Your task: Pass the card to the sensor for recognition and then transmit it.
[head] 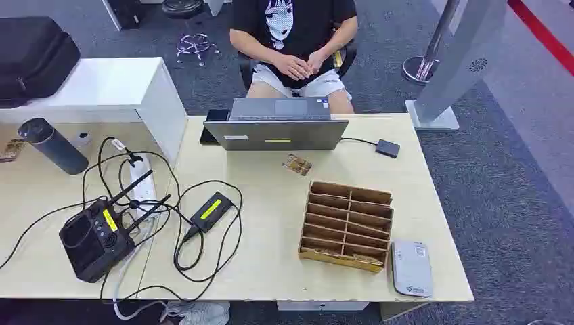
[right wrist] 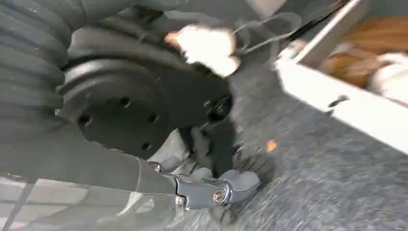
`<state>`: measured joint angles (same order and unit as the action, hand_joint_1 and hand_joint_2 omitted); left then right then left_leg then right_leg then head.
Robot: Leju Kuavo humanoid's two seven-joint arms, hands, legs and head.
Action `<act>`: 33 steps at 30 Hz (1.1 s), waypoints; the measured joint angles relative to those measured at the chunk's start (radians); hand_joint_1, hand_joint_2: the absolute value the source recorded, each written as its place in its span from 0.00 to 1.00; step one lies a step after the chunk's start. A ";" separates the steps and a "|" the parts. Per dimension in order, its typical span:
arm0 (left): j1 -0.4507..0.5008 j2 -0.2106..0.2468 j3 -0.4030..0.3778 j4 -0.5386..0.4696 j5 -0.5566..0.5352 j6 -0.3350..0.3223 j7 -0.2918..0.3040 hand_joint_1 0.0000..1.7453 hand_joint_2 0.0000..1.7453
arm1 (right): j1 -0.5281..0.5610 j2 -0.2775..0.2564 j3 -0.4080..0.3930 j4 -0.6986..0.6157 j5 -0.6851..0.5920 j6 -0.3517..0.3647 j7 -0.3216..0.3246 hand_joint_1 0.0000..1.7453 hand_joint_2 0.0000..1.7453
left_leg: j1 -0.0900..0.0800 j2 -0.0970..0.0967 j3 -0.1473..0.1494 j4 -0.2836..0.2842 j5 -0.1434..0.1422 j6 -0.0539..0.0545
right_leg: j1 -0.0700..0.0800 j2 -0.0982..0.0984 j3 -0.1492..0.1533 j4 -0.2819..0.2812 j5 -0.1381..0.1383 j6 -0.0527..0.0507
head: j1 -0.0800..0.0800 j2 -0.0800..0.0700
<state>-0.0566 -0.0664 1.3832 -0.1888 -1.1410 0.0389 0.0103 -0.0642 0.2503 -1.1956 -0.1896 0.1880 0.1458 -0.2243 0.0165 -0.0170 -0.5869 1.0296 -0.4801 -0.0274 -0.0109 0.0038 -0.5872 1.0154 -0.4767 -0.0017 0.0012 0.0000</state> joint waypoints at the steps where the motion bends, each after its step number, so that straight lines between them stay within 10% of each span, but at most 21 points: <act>1: 0.000 0.000 0.000 0.000 0.001 0.000 0.000 0.00 1.00 | -0.001 0.000 -0.015 -0.002 -0.019 0.013 -0.006 0.00 1.00 | 0.000 0.000 0.000 0.000 0.000 0.000 | 0.000 0.000 0.000 0.000 0.000 0.000 | -0.001 0.000; 11: 0.000 0.001 0.000 0.000 0.002 0.011 0.000 0.00 1.00 | -0.011 -0.009 -0.142 -0.040 -0.158 0.296 -0.237 0.00 1.00 | -0.001 0.000 0.000 0.000 0.000 0.000 | -0.001 0.000 0.001 -0.001 0.000 0.000 | -0.002 0.000; 12: 0.001 0.002 0.000 0.000 -0.001 0.007 0.000 0.00 1.00 | -0.013 -0.039 -0.148 -0.036 -0.197 0.359 -0.214 0.00 1.00 | -0.003 0.000 -0.001 0.000 -0.001 0.002 | -0.003 -0.001 0.000 -0.001 0.000 0.001 | -0.002 0.000; 14: 0.001 0.013 0.000 0.000 -0.005 -0.003 0.000 0.00 1.00 | -0.051 -0.233 -0.211 -0.060 -0.432 0.599 0.099 0.00 1.00 | -0.008 0.000 -0.001 0.000 0.000 0.007 | -0.009 -0.001 0.001 0.000 0.000 0.008 | -0.009 0.000; 16: 0.002 0.019 0.000 0.000 -0.003 -0.003 0.000 0.00 1.00 | -0.079 -0.316 -0.250 -0.083 -0.514 0.647 0.135 0.00 1.00 | -0.009 0.000 -0.001 0.002 0.000 0.009 | -0.009 0.000 0.001 -0.002 0.001 0.010 | -0.007 0.000; 21: 0.001 0.024 0.000 0.000 -0.002 -0.002 0.000 0.00 1.00 | -0.125 -0.409 -0.287 -0.129 -0.582 0.661 0.121 0.00 1.00 | -0.008 0.001 0.000 0.003 -0.002 0.013 | -0.007 0.002 0.003 -0.005 0.003 0.013 | 0.001 0.000; 33: 0.002 0.018 0.000 0.000 -0.003 -0.011 0.000 0.00 1.00 | -0.137 -0.436 -0.231 -0.225 -0.773 0.646 0.004 0.00 1.00 | -0.009 0.000 -0.002 0.003 -0.002 0.014 | -0.008 0.000 0.003 -0.005 0.002 0.014 | 0.002 0.000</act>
<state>-0.0545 -0.0481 1.3832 -0.1888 -1.1436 0.0279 0.0107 -0.2011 -0.1858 -1.4265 -0.4150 -0.5851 0.7916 -0.2206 0.0080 -0.0167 -0.5885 1.0328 -0.4820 -0.0136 -0.0188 0.0037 -0.5843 1.0106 -0.4747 0.0124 0.0027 0.0000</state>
